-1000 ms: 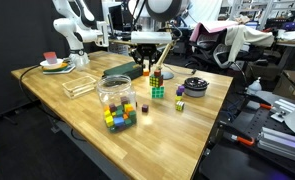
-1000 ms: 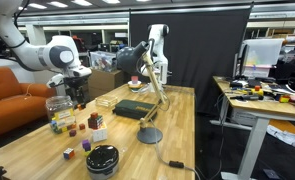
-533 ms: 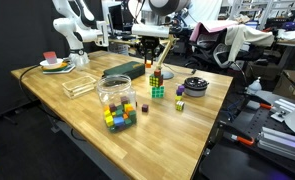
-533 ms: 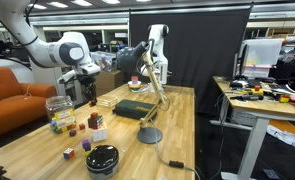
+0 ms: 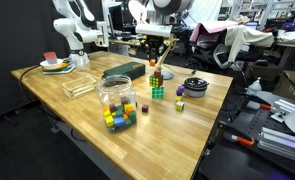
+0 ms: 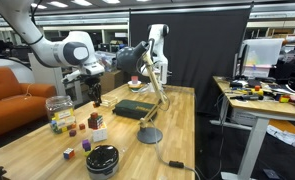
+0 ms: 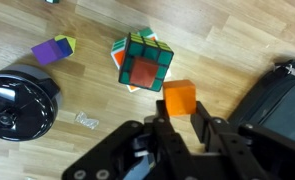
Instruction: Stack the orange cube on the Rubik's cube
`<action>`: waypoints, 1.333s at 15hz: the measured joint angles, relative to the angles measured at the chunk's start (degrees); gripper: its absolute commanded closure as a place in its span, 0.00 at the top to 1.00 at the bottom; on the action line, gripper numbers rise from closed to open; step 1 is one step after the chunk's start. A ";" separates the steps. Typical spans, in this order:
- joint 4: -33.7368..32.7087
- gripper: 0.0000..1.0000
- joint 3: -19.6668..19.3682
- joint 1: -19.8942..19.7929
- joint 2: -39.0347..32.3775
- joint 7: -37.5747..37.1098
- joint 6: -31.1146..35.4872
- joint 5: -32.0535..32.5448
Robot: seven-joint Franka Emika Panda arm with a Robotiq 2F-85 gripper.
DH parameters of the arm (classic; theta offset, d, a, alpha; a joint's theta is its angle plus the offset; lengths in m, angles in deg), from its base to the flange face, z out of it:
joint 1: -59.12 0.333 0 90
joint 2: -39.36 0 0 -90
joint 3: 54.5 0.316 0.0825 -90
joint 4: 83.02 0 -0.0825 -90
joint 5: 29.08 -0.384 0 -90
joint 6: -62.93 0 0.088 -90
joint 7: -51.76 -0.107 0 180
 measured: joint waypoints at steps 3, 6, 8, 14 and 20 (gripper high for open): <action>0.00 0.07 -0.01 -0.07 0.00 0.00 0.00 0.00; 0.02 0.07 0.02 -0.07 -0.02 0.00 0.00 -0.01; 0.19 0.07 0.02 -0.08 -0.08 -0.19 -0.06 -0.09; 0.74 0.07 0.26 -0.46 -0.15 -0.98 -1.89 -2.55; 0.77 0.07 0.63 -1.15 -0.15 -1.00 -3.50 -5.75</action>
